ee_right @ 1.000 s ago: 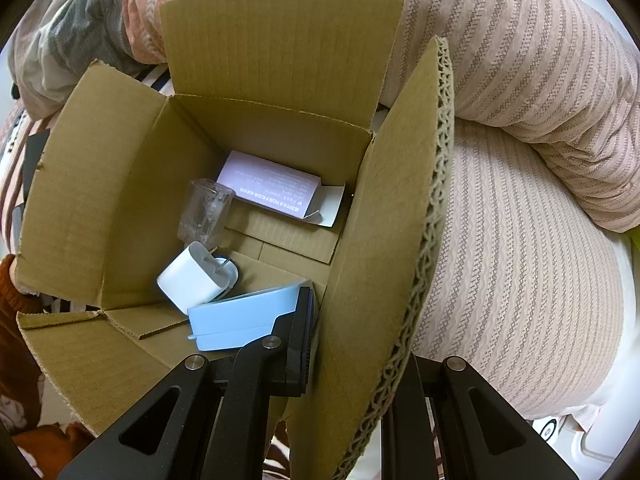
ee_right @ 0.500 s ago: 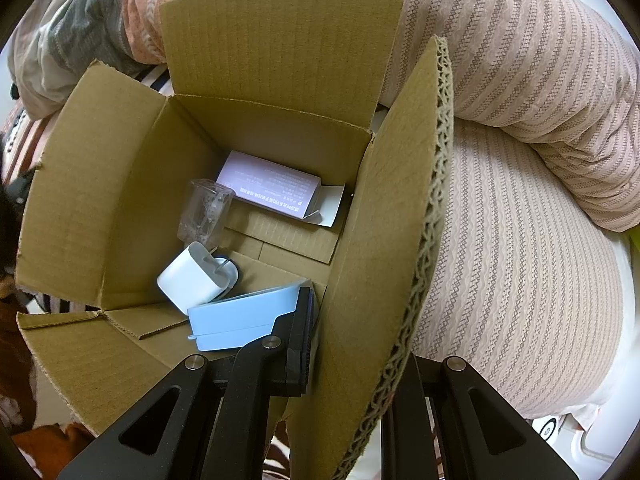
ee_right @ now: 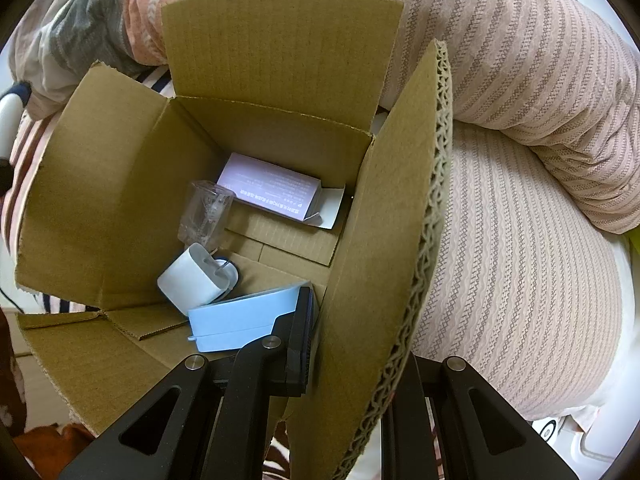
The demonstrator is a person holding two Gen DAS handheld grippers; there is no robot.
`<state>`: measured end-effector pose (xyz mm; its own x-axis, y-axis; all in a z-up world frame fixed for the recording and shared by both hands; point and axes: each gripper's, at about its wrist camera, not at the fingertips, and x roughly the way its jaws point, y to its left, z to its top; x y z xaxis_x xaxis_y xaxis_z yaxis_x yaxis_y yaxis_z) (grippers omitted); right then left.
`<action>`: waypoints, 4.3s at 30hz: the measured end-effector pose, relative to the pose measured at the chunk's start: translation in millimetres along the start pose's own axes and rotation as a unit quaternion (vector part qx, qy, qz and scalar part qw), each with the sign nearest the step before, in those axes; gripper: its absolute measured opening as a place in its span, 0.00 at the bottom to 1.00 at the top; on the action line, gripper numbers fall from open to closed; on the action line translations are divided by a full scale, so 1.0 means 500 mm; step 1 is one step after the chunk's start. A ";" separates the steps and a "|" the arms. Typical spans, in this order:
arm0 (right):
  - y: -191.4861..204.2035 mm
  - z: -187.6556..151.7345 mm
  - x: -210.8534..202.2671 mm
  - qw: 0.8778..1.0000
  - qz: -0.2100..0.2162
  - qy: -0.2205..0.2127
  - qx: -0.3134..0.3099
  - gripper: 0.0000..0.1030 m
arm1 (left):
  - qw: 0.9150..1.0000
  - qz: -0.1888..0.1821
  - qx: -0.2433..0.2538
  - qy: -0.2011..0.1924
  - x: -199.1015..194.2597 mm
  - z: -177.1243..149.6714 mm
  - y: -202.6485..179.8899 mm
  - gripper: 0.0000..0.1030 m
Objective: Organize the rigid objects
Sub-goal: 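Drop the earbud case into the cardboard box with the left tool, then grasp the gold lipstick with the left tool, then release the gold lipstick into the cardboard box with the left tool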
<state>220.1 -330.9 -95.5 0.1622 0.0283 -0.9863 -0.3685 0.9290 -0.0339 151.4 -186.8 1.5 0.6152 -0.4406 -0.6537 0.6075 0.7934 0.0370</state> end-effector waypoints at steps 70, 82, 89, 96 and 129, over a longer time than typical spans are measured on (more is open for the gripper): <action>0.009 -0.019 -0.014 1.000 -0.006 -0.004 0.001 0.09 | 0.980 0.111 -0.142 0.087 0.191 -0.283 0.089 0.19; 0.010 -0.020 -0.013 1.000 -0.006 -0.005 0.001 0.09 | 0.969 0.042 -0.220 0.102 0.234 -0.302 0.110 0.35; 0.009 -0.021 -0.014 1.000 -0.003 -0.006 -0.002 0.09 | 0.964 0.069 -0.239 0.090 0.245 -0.292 0.120 0.15; 0.010 -0.021 -0.016 1.000 -0.005 -0.007 -0.002 0.09 | 0.974 0.077 -0.192 0.094 0.174 -0.326 0.149 0.15; 0.015 -0.020 -0.018 1.000 -0.005 -0.008 -0.003 0.09 | 1.000 -0.004 -0.018 0.018 0.050 0.043 -0.061 0.15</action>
<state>206.7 -328.0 -88.3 0.1795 0.0255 -0.9834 -0.3720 0.9272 -0.0438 159.1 -231.0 0.5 0.5918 -0.4317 -0.6807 0.5930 0.8052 0.0049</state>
